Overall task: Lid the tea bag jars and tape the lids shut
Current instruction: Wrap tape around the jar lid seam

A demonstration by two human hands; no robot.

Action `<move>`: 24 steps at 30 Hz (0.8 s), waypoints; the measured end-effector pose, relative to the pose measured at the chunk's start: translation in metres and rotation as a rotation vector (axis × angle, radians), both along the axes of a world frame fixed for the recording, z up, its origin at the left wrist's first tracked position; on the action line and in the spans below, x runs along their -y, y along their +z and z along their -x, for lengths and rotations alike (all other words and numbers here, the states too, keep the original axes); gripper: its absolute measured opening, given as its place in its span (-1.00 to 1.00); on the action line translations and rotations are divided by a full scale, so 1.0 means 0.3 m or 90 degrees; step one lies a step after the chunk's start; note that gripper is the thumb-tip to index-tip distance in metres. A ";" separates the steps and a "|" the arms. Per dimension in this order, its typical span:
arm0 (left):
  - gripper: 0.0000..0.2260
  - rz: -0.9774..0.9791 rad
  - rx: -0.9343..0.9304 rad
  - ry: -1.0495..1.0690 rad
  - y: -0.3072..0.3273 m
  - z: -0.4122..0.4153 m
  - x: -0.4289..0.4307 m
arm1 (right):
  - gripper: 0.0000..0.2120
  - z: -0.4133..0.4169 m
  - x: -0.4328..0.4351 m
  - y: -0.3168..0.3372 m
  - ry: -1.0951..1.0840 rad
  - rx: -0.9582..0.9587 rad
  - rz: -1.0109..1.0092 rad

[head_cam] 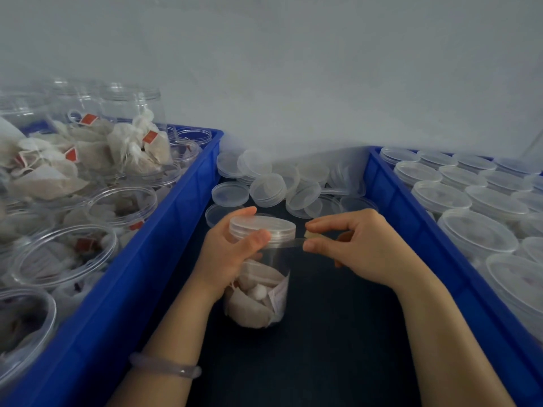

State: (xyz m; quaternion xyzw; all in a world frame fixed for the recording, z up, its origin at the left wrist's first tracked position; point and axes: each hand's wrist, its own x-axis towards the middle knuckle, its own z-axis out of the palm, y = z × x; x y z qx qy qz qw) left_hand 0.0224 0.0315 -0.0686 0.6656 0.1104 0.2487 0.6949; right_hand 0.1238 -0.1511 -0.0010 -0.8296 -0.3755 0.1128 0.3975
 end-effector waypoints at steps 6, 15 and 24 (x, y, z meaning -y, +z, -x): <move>-0.17 -0.027 0.028 -0.042 -0.022 0.011 0.008 | -0.50 -0.002 -0.021 -0.015 0.084 -0.105 0.043; -0.13 -0.038 0.012 -0.023 -0.030 0.013 0.027 | -0.52 -0.004 -0.026 -0.010 0.125 -0.161 0.022; -0.03 -0.130 -0.053 0.136 0.008 -0.011 0.073 | -0.67 0.031 -0.070 -0.022 0.107 0.049 0.041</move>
